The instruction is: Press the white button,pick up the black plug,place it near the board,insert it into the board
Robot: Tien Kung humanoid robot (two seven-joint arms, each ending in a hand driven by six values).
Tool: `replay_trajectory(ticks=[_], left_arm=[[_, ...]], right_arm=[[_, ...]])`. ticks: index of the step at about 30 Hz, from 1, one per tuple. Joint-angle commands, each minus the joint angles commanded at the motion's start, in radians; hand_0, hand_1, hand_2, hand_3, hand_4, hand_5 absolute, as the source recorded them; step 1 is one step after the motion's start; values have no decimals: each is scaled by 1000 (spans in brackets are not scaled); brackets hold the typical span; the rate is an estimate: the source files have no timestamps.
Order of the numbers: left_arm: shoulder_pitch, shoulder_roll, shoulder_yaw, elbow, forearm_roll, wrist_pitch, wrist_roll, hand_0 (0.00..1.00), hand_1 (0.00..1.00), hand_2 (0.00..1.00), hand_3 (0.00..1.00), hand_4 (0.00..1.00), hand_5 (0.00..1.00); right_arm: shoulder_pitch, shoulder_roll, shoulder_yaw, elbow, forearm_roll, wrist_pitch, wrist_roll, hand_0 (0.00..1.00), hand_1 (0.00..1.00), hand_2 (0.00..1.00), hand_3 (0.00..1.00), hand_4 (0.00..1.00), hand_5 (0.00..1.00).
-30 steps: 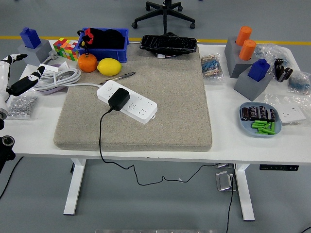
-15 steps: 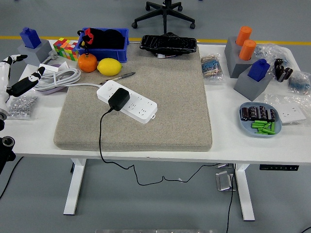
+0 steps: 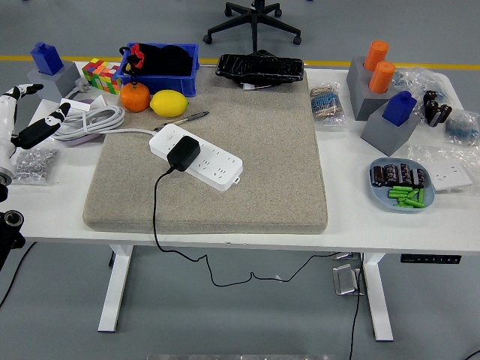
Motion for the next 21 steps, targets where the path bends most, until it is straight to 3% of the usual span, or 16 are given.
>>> replay_trajectory(ticks=[21], left_arm=[[-4,-4,-2,-1,-1,-1,0,977,914,840,779,819,551]], right_arm=[[8,-6,4,-4,-2,8,-12,675,590,585,574,639,322]])
